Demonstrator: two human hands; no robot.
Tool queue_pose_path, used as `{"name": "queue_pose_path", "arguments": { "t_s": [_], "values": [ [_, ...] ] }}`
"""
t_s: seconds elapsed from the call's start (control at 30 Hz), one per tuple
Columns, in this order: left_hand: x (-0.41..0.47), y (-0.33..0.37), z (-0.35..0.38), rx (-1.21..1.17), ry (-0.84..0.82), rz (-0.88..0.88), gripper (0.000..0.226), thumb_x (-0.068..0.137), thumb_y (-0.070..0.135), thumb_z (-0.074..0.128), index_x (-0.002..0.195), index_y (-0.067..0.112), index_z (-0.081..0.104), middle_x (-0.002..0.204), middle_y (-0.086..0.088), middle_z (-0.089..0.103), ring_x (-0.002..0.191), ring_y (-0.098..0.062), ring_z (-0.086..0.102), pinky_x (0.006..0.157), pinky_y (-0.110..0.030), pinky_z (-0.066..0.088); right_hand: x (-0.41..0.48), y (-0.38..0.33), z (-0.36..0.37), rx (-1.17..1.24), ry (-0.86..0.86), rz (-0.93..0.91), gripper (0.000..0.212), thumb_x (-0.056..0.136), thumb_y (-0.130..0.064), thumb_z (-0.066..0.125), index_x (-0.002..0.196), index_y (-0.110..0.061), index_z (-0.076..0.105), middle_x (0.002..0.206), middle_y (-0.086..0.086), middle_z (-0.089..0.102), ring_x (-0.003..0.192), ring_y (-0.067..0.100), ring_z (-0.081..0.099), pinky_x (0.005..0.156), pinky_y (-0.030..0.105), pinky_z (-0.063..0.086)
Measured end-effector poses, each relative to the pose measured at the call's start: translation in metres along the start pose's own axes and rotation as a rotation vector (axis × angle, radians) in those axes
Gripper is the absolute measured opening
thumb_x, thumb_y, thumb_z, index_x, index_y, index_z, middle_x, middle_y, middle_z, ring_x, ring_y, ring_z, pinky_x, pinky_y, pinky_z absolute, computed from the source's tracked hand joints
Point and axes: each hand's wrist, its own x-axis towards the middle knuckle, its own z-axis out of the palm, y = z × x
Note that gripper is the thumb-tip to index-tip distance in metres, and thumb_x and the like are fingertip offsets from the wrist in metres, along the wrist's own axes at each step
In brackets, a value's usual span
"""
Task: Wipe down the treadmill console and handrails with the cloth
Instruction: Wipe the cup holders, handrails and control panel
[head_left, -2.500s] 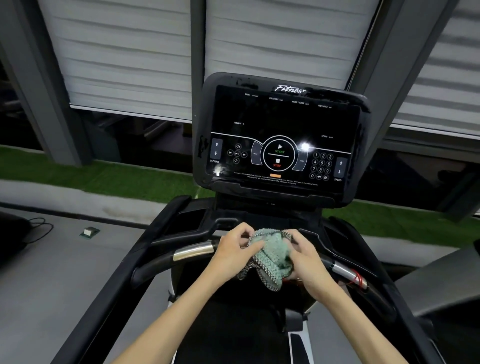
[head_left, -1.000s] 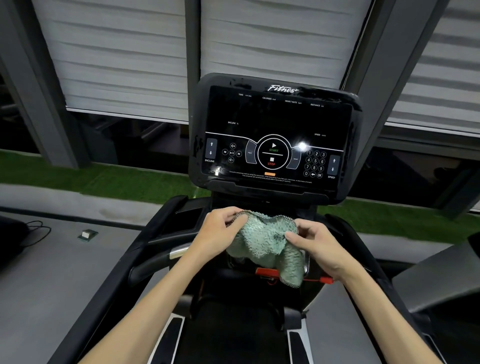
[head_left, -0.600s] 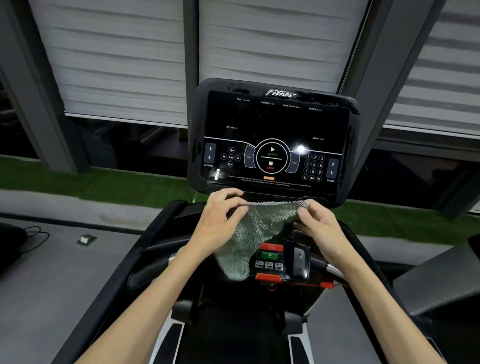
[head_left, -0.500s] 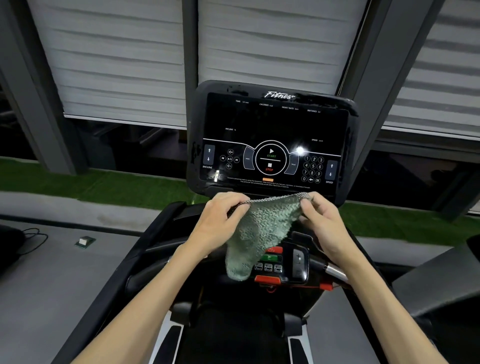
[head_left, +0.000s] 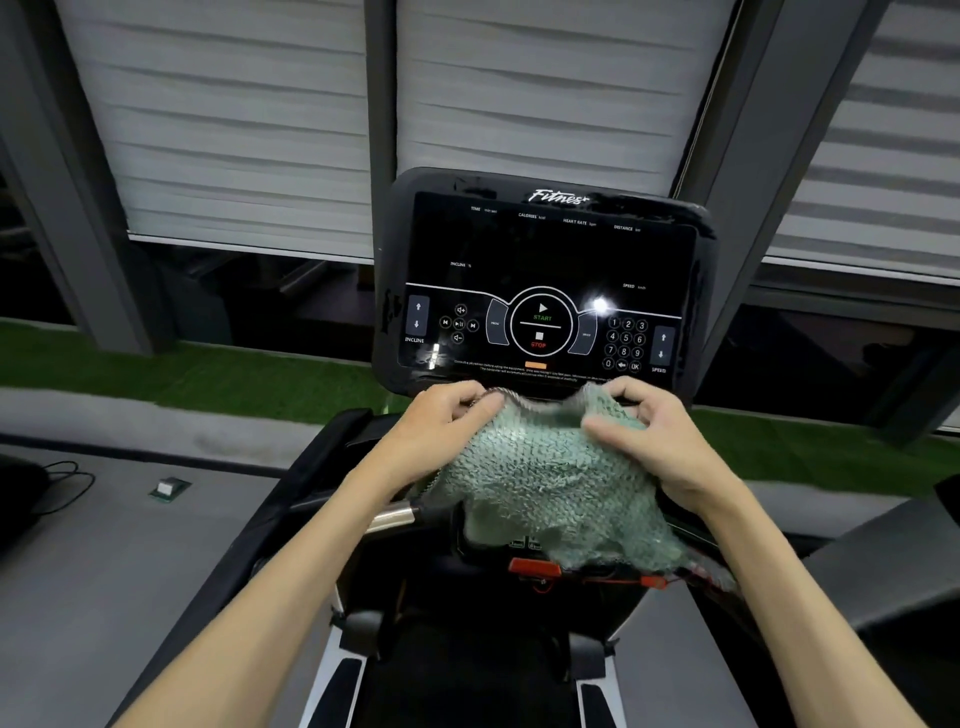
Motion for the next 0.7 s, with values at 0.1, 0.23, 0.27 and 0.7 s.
{"name": "queue_pose_path", "arguments": {
  "t_s": [0.1,0.23,0.27,0.7],
  "values": [
    [-0.001,-0.003,-0.009,0.069,-0.204,-0.075,0.027,0.072,0.040,0.081,0.092,0.028,0.068,0.097,0.009,0.066,0.088,-0.011,0.060,0.081,-0.027,0.044,-0.002,0.002,-0.013,-0.119,-0.247,0.136,0.044,0.058,-0.008,0.090,0.095,-0.017,0.067,0.096,0.007,0.071,0.087,0.025,0.069,0.072,0.035,0.057],
    [-0.002,-0.009,-0.012,0.325,-0.253,-0.062,0.027,0.070,0.012,0.081,0.091,0.025,0.069,0.093,0.006,0.068,0.084,-0.008,0.061,0.073,-0.027,0.050,-0.005,0.005,-0.020,-0.291,-0.317,0.153,0.056,0.059,-0.009,0.089,0.109,-0.023,0.069,0.110,-0.005,0.070,0.103,0.011,0.065,0.090,0.028,0.052],
    [-0.002,-0.011,-0.011,0.341,-0.198,-0.061,0.023,0.072,0.005,0.073,0.085,0.024,0.069,0.084,0.003,0.067,0.074,-0.010,0.058,0.067,-0.028,0.048,-0.004,0.006,-0.021,-0.324,-0.331,0.152,0.055,0.059,-0.010,0.090,0.109,-0.023,0.069,0.110,-0.007,0.070,0.103,0.008,0.065,0.091,0.024,0.051],
    [-0.014,-0.025,-0.007,-0.307,-0.014,-0.059,0.026,0.087,0.001,0.067,0.101,0.021,0.060,0.095,-0.008,0.073,0.063,-0.019,0.057,0.058,-0.030,0.046,-0.005,0.035,-0.034,-0.223,0.111,-0.113,0.042,0.087,0.019,0.042,0.081,-0.022,0.046,0.075,0.015,0.048,0.059,0.023,0.047,0.051,0.032,0.036]
  ]
}}
